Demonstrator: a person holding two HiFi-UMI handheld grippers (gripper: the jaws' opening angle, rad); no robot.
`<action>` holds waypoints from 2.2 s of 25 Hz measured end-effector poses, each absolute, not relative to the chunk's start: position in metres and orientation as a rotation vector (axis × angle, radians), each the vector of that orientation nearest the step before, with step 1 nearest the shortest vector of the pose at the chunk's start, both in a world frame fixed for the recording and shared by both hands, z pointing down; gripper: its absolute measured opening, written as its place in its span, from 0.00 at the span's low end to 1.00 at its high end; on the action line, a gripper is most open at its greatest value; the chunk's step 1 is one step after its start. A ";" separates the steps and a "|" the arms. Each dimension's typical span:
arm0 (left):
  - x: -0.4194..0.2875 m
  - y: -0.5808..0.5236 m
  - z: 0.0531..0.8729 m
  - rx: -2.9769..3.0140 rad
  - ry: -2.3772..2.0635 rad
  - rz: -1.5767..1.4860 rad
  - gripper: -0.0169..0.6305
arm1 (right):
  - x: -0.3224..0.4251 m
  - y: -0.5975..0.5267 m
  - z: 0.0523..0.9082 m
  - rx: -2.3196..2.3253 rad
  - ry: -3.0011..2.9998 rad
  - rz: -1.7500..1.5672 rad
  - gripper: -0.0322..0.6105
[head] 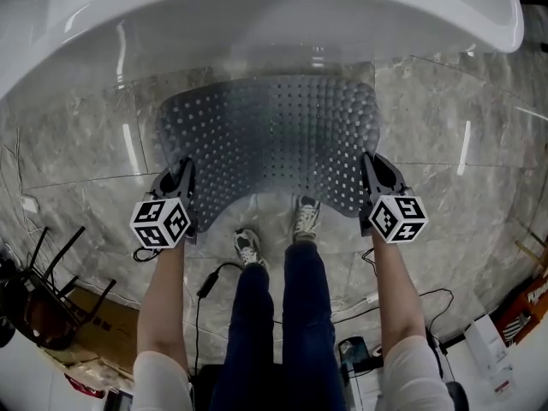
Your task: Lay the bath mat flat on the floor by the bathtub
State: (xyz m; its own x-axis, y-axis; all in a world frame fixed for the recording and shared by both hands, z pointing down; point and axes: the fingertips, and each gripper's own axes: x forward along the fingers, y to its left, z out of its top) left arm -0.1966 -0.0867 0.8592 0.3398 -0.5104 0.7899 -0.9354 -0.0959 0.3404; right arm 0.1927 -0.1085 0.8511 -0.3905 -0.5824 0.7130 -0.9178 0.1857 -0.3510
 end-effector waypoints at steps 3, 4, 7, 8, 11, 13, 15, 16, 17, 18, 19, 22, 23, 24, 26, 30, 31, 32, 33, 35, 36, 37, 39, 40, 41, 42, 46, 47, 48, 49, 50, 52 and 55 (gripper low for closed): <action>-0.195 -0.087 0.867 1.744 -1.293 0.617 0.09 | 0.193 -0.109 0.859 1.402 -2.048 1.065 0.11; -0.194 -0.088 0.870 1.746 -1.293 0.619 0.09 | 0.193 -0.110 0.862 1.405 -2.047 1.063 0.11; -0.192 -0.091 0.881 1.750 -1.291 0.628 0.09 | 0.195 -0.112 0.873 1.420 -2.041 1.068 0.11; -0.191 -0.091 0.884 1.751 -1.292 0.631 0.09 | 0.195 -0.112 0.876 1.423 -2.039 1.071 0.11; -0.187 -0.095 0.893 1.755 -1.295 0.639 0.09 | 0.199 -0.114 0.886 1.429 -2.033 1.070 0.11; -0.185 -0.097 0.897 1.756 -1.298 0.644 0.09 | 0.202 -0.116 0.891 1.434 -2.029 1.064 0.11; -0.185 -0.098 0.902 1.755 -1.304 0.648 0.09 | 0.204 -0.119 0.896 1.429 -2.027 1.050 0.11; -0.184 -0.098 0.904 1.755 -1.306 0.650 0.09 | 0.205 -0.120 0.898 1.423 -2.026 1.042 0.11; -0.184 -0.099 0.907 1.754 -1.307 0.651 0.09 | 0.206 -0.121 0.900 1.416 -2.025 1.033 0.11; -0.183 -0.099 0.909 1.754 -1.307 0.652 0.09 | 0.208 -0.122 0.903 1.409 -2.024 1.024 0.11; -0.182 -0.100 0.911 1.753 -1.306 0.653 0.09 | 0.209 -0.123 0.906 1.403 -2.023 1.017 0.11; -0.180 -0.102 0.916 1.748 -1.306 0.659 0.09 | 0.212 -0.129 0.911 1.389 -2.021 1.002 0.11; -0.181 -0.102 0.917 1.743 -1.307 0.660 0.09 | 0.212 -0.130 0.913 1.385 -2.020 0.997 0.11; -0.182 -0.102 0.918 1.739 -1.309 0.661 0.09 | 0.212 -0.131 0.914 1.382 -2.020 0.993 0.11; -0.185 -0.103 0.921 1.731 -1.314 0.667 0.09 | 0.214 -0.133 0.917 1.377 -2.017 0.987 0.11; -0.187 -0.105 0.928 1.728 -1.313 0.682 0.09 | 0.219 -0.135 0.926 1.367 -2.003 0.972 0.11; -0.188 -0.105 0.930 1.726 -1.312 0.686 0.09 | 0.221 -0.136 0.929 1.362 -1.997 0.963 0.11; -0.190 -0.105 0.932 1.723 -1.312 0.690 0.09 | 0.223 -0.136 0.932 1.355 -1.990 0.954 0.11; -0.191 -0.105 0.935 1.718 -1.313 0.695 0.09 | 0.225 -0.137 0.936 1.347 -1.982 0.945 0.11; -0.193 -0.106 0.941 1.708 -1.315 0.709 0.09 | 0.229 -0.138 0.945 1.334 -1.962 0.929 0.11; -0.194 -0.106 0.944 1.704 -1.317 0.718 0.09 | 0.232 -0.138 0.949 1.328 -1.950 0.920 0.11; -0.196 -0.107 0.946 1.700 -1.320 0.726 0.09 | 0.234 -0.139 0.953 1.321 -1.937 0.907 0.11; -0.200 -0.110 0.952 1.689 -1.329 0.741 0.09 | 0.237 -0.140 0.962 1.307 -1.914 0.871 0.11; -0.202 -0.110 0.954 1.684 -1.334 0.749 0.09 | 0.238 -0.141 0.965 1.302 -1.902 0.852 0.11; -0.204 -0.111 0.956 1.681 -1.338 0.757 0.09 | 0.239 -0.141 0.969 1.300 -1.890 0.836 0.11; -0.205 -0.111 0.958 1.680 -1.340 0.765 0.09 | 0.241 -0.140 0.973 1.301 -1.877 0.824 0.11; -0.206 -0.111 0.966 1.682 -1.337 0.799 0.09 | 0.244 -0.137 0.987 1.309 -1.829 0.778 0.11; -0.206 -0.111 0.969 1.681 -1.336 0.810 0.09 | 0.244 -0.136 0.990 1.307 -1.821 0.762 0.11; -0.206 -0.112 0.971 1.680 -1.337 0.822 0.09 | 0.244 -0.135 0.993 1.303 -1.813 0.745 0.11; -0.206 -0.112 0.974 1.676 -1.337 0.832 0.09 | 0.244 -0.134 0.996 1.299 -1.807 0.732 0.11; -0.206 -0.113 0.977 1.672 -1.338 0.841 0.09 | 0.243 -0.134 1.000 1.297 -1.800 0.724 0.11; -0.206 -0.114 0.983 1.661 -1.341 0.856 0.09 | 0.245 -0.133 1.009 1.299 -1.786 0.717 0.11; -0.208 -0.114 0.992 1.640 -1.353 0.869 0.09 | 0.249 -0.131 1.020 1.304 -1.762 0.711 0.11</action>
State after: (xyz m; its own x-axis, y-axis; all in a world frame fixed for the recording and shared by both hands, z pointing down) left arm -0.2083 -0.1139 0.9919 0.1845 -0.4170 0.8900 -0.9828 -0.0866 0.1632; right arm 0.2492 -0.1309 1.0197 -0.1346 -0.4933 0.8594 -0.9515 0.3065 0.0269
